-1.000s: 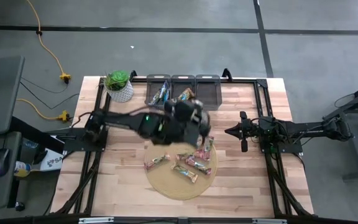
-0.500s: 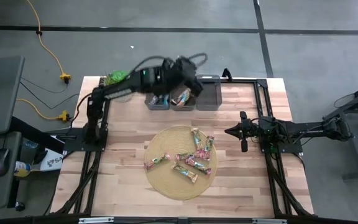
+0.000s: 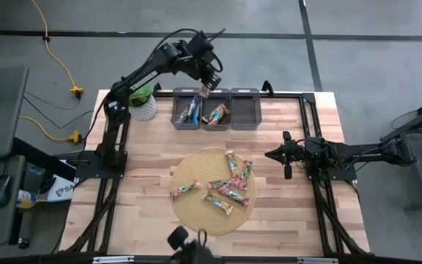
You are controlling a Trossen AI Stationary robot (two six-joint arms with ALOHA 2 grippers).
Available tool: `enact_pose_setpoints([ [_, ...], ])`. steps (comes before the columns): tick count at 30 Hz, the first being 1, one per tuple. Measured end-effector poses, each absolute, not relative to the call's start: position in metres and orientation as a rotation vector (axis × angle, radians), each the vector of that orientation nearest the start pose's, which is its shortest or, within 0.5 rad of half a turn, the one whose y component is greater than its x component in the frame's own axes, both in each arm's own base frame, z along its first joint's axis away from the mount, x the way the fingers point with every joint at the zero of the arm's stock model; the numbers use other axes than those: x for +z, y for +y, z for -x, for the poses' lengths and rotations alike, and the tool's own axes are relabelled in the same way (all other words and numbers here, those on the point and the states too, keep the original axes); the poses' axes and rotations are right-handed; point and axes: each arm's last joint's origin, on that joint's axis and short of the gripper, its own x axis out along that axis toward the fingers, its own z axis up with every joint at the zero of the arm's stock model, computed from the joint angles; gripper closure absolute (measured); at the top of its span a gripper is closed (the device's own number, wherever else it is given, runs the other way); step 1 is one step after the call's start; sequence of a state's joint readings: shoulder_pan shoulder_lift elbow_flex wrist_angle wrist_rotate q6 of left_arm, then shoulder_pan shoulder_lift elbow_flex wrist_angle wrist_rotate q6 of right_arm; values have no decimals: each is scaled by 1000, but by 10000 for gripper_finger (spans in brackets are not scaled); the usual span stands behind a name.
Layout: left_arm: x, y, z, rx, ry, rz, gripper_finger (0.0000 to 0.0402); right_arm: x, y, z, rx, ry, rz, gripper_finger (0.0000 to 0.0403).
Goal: Pick and place Granola Bars by type
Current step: Put the yellow granola bar into the middle black bin
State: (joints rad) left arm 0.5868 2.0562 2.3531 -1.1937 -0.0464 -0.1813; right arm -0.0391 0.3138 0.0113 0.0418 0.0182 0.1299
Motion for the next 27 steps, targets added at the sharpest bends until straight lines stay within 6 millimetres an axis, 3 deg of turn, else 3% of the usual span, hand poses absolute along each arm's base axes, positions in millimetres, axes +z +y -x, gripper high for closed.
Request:
enact_pose_setpoints([
  [5,353,260,-359,604,902,506,292,144,-5,-114,-74,257,-132,403],
  [14,272,274,-397,480,1083,521,292,144,-5,-114,-74,257,-132,403],
  [22,223,285,-412,442,1145,572,292,144,-5,-114,-74,257,-132,403],
  [27,205,286,-415,416,1173,602,292,144,-5,-114,-74,256,-132,403],
])
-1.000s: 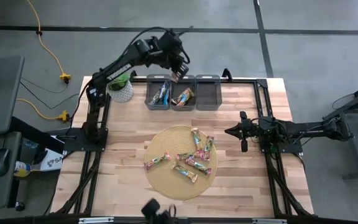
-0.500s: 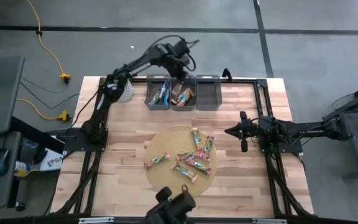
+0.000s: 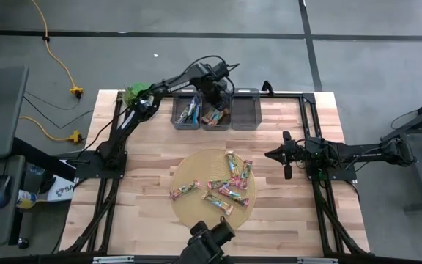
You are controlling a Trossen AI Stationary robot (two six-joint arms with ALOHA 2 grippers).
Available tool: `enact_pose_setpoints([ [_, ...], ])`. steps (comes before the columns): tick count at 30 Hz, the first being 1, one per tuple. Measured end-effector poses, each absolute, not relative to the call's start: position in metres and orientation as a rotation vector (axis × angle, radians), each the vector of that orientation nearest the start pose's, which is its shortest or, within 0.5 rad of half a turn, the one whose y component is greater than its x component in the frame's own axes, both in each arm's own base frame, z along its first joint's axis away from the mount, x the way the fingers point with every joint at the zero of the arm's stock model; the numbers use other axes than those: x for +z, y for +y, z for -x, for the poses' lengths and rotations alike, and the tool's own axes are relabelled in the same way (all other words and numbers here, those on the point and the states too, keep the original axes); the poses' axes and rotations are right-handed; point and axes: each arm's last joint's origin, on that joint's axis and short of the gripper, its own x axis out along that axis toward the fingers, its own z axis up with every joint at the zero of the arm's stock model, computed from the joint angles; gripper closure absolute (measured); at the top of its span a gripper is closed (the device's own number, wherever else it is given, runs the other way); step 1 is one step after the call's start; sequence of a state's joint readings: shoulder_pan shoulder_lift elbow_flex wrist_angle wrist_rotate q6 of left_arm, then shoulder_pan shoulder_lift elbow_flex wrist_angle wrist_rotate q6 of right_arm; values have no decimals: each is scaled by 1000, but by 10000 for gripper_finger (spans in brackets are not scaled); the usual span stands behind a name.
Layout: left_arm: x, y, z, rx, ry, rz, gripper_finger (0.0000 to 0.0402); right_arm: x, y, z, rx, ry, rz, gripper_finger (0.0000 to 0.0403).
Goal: Pick and place Granola Bars by type
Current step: Put the yellow granola bar into the middle black bin
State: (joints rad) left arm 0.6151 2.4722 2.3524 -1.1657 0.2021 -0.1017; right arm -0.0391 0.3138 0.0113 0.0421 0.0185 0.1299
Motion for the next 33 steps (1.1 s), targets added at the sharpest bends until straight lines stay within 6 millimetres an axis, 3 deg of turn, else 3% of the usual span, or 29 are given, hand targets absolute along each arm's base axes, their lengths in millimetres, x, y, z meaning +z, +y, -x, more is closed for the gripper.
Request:
enact_pose_setpoints([
  [8,204,286,-415,418,1181,614,269,144,-5,-114,-74,257,-132,403],
  [21,209,279,-415,357,1183,675,159,144,-5,-114,-74,257,-132,403],
  [26,228,276,-410,360,1158,685,154,144,-5,-114,-74,257,-132,403],
  [33,275,268,-397,436,1066,657,153,144,-5,-114,-74,257,-132,403],
])
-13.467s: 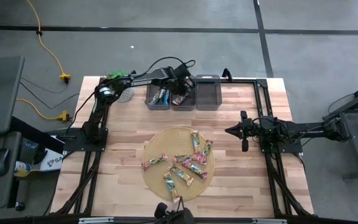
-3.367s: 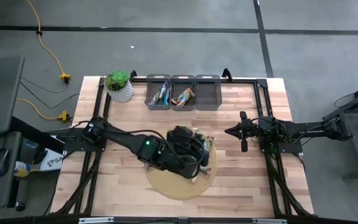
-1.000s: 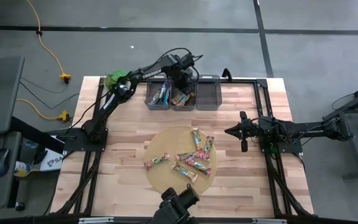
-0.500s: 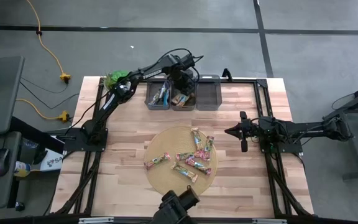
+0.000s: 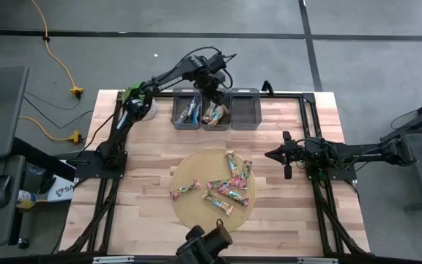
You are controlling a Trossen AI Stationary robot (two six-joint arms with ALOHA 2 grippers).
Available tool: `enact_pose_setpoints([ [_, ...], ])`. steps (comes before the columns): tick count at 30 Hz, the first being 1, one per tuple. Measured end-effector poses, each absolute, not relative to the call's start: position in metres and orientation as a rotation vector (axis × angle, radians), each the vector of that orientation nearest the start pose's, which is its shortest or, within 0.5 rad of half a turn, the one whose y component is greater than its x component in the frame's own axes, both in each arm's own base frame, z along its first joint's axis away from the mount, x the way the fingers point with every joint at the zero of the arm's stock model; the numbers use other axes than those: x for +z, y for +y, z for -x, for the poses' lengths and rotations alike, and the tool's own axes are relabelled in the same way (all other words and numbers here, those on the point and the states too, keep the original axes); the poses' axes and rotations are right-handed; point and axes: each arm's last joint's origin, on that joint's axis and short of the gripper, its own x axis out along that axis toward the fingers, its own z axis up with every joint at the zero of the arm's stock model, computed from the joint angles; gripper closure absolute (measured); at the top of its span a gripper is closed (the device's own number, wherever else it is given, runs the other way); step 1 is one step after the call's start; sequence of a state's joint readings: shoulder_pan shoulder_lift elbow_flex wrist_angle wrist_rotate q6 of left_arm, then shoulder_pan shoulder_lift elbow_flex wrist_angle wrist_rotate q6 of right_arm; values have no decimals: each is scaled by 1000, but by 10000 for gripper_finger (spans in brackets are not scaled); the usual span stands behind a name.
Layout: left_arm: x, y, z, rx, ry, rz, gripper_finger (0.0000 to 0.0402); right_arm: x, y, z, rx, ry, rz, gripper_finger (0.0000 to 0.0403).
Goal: Pick and place Granola Bars by type
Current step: Put the yellow granola bar into the middle black bin
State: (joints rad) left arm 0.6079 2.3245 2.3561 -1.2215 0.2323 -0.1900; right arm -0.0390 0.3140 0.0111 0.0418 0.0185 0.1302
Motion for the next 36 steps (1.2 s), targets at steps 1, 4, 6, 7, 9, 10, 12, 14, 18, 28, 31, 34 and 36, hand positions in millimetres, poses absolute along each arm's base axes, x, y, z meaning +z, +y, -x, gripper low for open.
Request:
enact_pose_setpoints([
  [1,282,266,-395,442,1049,658,153,144,-5,-114,-74,257,-132,403],
  [4,305,258,-389,473,1004,646,153,144,-5,-114,-74,257,-132,403],
  [6,318,252,-386,496,971,643,153,144,-5,-114,-74,257,-132,403],
  [7,325,249,-385,503,952,643,153,144,-5,-114,-74,257,-132,403],
  [9,338,240,-383,501,918,645,153,144,-5,-114,-74,257,-132,403],
  [10,345,235,-382,503,901,648,153,144,-5,-114,-74,257,-132,403],
  [12,356,224,-381,502,876,647,153,144,-5,-114,-74,257,-132,403],
  [14,367,208,-383,489,851,632,153,144,-5,-114,-74,257,-132,403],
  [18,384,177,-388,499,807,605,153,144,-5,-114,-74,257,-132,403],
  [28,419,103,-394,582,646,547,153,144,-5,-114,-74,257,-132,403],
  [31,424,83,-394,607,618,553,153,144,-5,-114,-74,257,-132,403],
  [34,428,64,-394,622,595,552,153,144,-5,-114,-74,257,-132,403],
  [36,430,52,-393,632,589,553,153,144,-5,-114,-74,257,-132,403],
])
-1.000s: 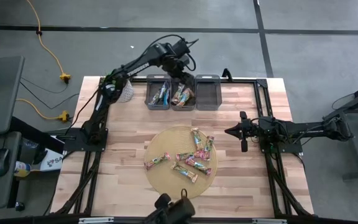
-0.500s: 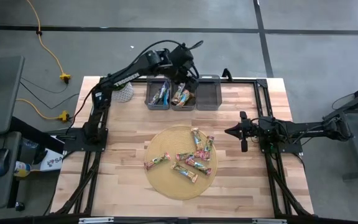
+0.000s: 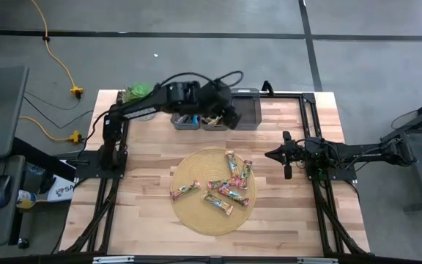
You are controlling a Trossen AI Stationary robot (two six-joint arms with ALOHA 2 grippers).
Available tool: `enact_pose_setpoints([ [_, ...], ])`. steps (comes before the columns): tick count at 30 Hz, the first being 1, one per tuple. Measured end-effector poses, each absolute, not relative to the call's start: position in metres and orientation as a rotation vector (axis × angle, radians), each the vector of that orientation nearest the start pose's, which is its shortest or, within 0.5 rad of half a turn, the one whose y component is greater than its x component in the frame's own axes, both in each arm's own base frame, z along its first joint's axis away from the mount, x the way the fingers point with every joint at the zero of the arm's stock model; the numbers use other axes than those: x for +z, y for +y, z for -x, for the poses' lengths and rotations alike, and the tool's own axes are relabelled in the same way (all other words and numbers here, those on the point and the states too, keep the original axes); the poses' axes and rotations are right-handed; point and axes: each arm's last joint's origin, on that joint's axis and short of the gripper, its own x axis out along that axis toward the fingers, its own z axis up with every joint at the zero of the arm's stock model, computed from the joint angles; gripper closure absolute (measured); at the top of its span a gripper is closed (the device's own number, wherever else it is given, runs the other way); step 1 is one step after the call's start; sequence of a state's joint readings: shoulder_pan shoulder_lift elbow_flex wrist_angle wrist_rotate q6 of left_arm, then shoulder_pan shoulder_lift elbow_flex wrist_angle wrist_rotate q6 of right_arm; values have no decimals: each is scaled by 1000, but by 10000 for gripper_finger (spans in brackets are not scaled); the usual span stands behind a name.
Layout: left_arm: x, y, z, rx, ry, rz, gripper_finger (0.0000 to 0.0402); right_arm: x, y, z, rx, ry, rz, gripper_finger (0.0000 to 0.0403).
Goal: Pick and place Granola Bars by type
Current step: Put the yellow granola bar into the middle black bin
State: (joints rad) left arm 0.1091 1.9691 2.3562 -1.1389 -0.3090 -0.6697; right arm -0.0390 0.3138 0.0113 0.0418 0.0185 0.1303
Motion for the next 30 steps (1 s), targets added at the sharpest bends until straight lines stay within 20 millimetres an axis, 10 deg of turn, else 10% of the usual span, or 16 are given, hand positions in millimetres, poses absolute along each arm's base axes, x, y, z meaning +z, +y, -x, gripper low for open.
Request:
enact_pose_setpoints([
  [14,443,-2,-358,643,695,368,153,144,-5,-114,-74,257,-132,403],
  [30,492,13,-294,525,644,270,153,145,-5,-114,-73,248,-132,403],
])
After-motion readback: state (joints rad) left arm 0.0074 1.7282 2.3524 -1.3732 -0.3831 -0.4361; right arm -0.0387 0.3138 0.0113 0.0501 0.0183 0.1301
